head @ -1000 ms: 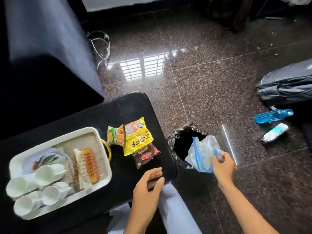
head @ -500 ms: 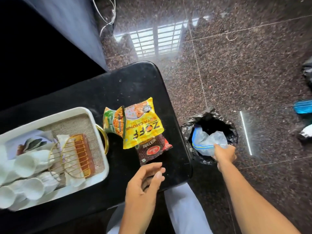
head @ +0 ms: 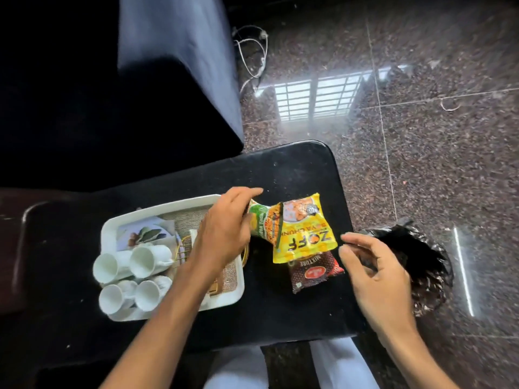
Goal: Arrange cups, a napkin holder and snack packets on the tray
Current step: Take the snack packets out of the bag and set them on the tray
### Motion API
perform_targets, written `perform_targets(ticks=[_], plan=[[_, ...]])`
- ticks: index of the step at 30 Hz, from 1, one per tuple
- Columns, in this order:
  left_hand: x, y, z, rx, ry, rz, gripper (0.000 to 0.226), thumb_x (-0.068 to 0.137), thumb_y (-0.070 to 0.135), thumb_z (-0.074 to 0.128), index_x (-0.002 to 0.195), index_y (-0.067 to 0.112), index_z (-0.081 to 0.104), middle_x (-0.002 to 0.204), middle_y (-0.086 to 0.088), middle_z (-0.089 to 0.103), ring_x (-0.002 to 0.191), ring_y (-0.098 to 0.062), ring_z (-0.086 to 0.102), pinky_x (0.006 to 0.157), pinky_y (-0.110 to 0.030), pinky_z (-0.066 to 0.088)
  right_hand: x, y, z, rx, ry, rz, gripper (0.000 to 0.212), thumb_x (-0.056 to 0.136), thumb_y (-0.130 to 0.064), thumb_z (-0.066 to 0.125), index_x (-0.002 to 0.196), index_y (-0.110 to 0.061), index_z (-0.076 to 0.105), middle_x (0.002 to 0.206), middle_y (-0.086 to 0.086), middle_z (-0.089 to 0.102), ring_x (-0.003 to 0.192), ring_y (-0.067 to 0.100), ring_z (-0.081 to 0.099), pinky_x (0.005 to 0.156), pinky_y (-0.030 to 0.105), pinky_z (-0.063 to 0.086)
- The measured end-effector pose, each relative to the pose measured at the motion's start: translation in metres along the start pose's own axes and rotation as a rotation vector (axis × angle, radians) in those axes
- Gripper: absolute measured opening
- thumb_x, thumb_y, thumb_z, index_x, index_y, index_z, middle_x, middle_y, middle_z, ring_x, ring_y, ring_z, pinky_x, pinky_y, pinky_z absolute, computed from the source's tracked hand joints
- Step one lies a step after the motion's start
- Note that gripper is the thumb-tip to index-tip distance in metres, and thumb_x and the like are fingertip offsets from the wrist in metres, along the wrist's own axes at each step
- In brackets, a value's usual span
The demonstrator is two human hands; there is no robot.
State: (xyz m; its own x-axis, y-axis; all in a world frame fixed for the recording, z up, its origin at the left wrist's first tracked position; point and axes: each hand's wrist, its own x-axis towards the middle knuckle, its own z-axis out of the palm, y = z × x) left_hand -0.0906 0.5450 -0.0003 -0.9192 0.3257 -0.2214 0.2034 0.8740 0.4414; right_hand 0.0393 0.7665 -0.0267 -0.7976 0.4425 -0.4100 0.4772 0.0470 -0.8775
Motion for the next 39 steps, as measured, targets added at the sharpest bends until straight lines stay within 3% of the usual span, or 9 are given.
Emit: perform_targets(ticks=[4,8,17,20,25,27,30,34,39], plan=[[0.048,-0.026,0.007,0.233,-0.458,0.119,0.081,0.087,0.023,0.075,0.156,0.030,0.032,0.156,0.002,0.043,0.144,-0.021,0.039,0.112,-0.043,0.044,-0.009,-0.017,0.030,0.003,-0.084,-0.073,0.019,0.092,-0.017,0.069,0.099,-0.035,0.070,0.105,-0.010,0.071,0.097,0.003,0.069,0.077,0.014,0.055],[0.071,-0.040,0.028,0.346,-0.657,0.211,0.078,0.077,0.029,0.084,0.146,0.032,0.046,0.149,0.002,0.049,0.140,-0.021,0.042,0.109,-0.048,0.045,-0.016,-0.017,0.051,-0.044,-0.077,-0.071,0.020,0.092,-0.015,0.069,0.098,-0.034,0.071,0.104,-0.011,0.070,0.096,0.002,0.068,0.075,0.010,0.051],[0.086,-0.058,0.029,0.269,-0.615,0.371,0.055,0.076,0.028,0.085,0.125,0.026,0.060,0.126,0.003,0.067,0.119,-0.025,0.060,0.083,-0.042,0.052,-0.030,-0.007,0.080,-0.089,-0.008,-0.014,0.016,0.091,-0.021,0.070,0.101,-0.033,0.069,0.109,-0.007,0.071,0.096,0.006,0.069,0.078,0.017,0.052],[0.086,-0.057,0.014,0.317,-0.546,0.465,0.052,0.078,0.030,0.083,0.124,0.030,0.058,0.121,0.004,0.069,0.115,-0.025,0.062,0.080,-0.040,0.051,-0.027,-0.013,0.088,-0.121,0.039,-0.022,0.033,0.087,-0.028,0.075,0.117,-0.034,0.063,0.113,-0.014,0.068,0.101,0.001,0.067,0.076,0.005,0.048],[0.070,-0.045,-0.023,0.362,-0.307,0.633,0.053,0.078,0.046,0.079,0.123,0.027,0.060,0.112,-0.002,0.069,0.106,-0.028,0.062,0.088,-0.044,0.052,-0.007,-0.033,0.114,-0.149,-0.058,-0.038,0.060,0.079,-0.040,0.081,0.131,-0.033,0.052,0.121,-0.015,0.064,0.103,-0.004,0.065,0.083,0.015,0.052],[0.058,-0.044,-0.038,0.262,-0.213,0.610,0.053,0.078,0.045,0.080,0.122,0.023,0.061,0.107,-0.003,0.070,0.098,-0.028,0.063,0.084,-0.041,0.051,0.000,-0.042,0.126,-0.136,-0.105,-0.066,0.047,0.079,-0.043,0.081,0.119,-0.031,0.058,0.108,-0.011,0.070,0.091,-0.002,0.069,0.077,0.018,0.056],[0.037,-0.059,-0.058,0.123,-0.035,0.537,0.062,0.074,0.042,0.084,0.128,0.020,0.063,0.118,-0.006,0.068,0.108,-0.027,0.063,0.092,-0.041,0.051,0.002,-0.054,0.146,0.013,-0.160,-0.061,0.031,0.083,-0.038,0.078,0.109,-0.027,0.065,0.101,0.000,0.074,0.094,0.021,0.072,0.086,0.048,0.059],[-0.002,-0.088,-0.071,-0.463,0.168,0.032,0.086,0.076,0.038,0.085,0.151,0.025,0.043,0.150,-0.004,0.049,0.136,-0.017,0.049,0.113,-0.032,0.045,-0.004,-0.070,0.171,0.424,-0.265,0.099,0.023,0.091,-0.022,0.071,0.113,-0.018,0.070,0.114,0.007,0.076,0.107,0.022,0.072,0.091,0.038,0.059],[-0.047,-0.131,-0.078,-1.183,0.171,-0.370,0.050,0.093,0.028,0.068,0.141,0.020,0.054,0.121,-0.005,0.075,0.109,-0.013,0.073,0.087,-0.027,0.060,-0.022,-0.084,0.205,0.608,-0.395,0.300,0.034,0.092,-0.013,0.066,0.125,-0.006,0.063,0.119,0.012,0.073,0.109,0.025,0.071,0.085,0.033,0.059]])
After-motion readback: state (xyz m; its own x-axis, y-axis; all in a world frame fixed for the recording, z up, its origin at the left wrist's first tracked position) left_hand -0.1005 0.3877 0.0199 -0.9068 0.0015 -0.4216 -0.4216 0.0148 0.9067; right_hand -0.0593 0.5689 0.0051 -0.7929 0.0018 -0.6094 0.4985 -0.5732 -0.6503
